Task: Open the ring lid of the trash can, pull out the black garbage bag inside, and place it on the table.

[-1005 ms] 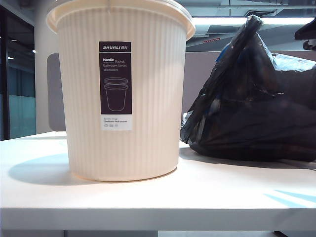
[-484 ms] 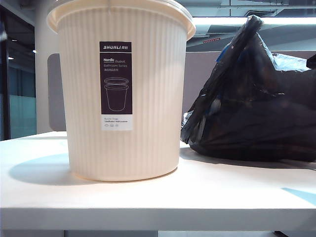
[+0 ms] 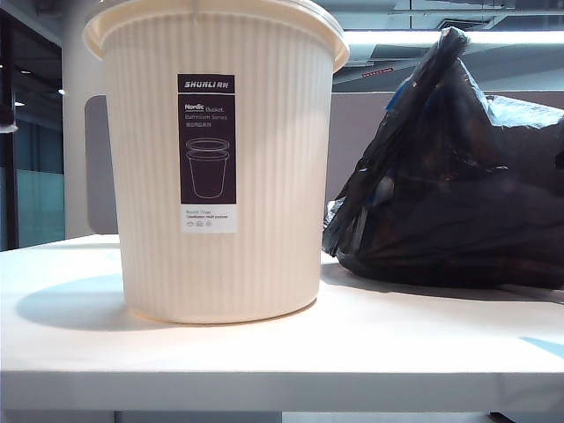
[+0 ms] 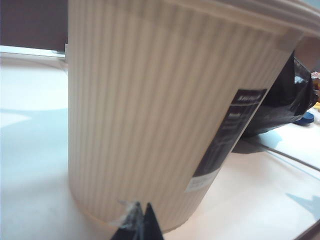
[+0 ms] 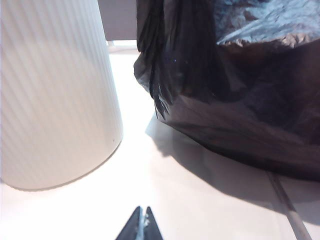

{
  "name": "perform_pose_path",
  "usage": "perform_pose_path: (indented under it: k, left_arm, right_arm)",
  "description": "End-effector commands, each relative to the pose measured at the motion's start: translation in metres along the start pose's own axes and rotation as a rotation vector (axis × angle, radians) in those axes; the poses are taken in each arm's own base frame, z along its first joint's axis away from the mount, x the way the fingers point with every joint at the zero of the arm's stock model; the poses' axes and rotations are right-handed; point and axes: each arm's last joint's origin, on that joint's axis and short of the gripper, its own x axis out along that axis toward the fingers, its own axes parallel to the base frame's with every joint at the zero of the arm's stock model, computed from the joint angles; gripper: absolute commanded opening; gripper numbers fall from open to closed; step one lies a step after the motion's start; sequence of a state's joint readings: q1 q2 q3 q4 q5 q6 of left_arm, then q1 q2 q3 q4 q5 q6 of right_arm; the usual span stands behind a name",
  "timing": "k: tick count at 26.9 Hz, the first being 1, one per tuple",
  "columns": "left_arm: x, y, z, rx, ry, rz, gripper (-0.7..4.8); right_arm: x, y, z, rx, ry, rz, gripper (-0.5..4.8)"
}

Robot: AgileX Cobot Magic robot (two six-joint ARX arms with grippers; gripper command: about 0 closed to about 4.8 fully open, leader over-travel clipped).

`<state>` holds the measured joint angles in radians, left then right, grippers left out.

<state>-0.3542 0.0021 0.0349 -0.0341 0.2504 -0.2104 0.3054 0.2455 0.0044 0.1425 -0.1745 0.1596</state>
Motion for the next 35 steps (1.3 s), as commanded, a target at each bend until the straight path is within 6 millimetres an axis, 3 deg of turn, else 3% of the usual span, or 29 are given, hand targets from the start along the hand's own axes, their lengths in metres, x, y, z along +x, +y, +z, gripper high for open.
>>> perform_pose_path:
  k: [1,17,35]
  left_arm:
    - [0.001,0.001,-0.004,0.015,0.006,-0.007,-0.06]
    - [0.001,0.003,-0.015,0.031,0.090,-0.006,-0.06]
    - [0.000,0.009,-0.020,0.054,0.132,0.166,-0.06]
  right_arm:
    - [0.000,0.000,0.000,-0.017,-0.008,-0.002,-0.05]
    - [-0.002,-0.002,-0.019,-0.052,0.192,-0.018,-0.05]
    - [-0.002,-0.003,-0.019,-0.041,0.193,-0.019,-0.05]
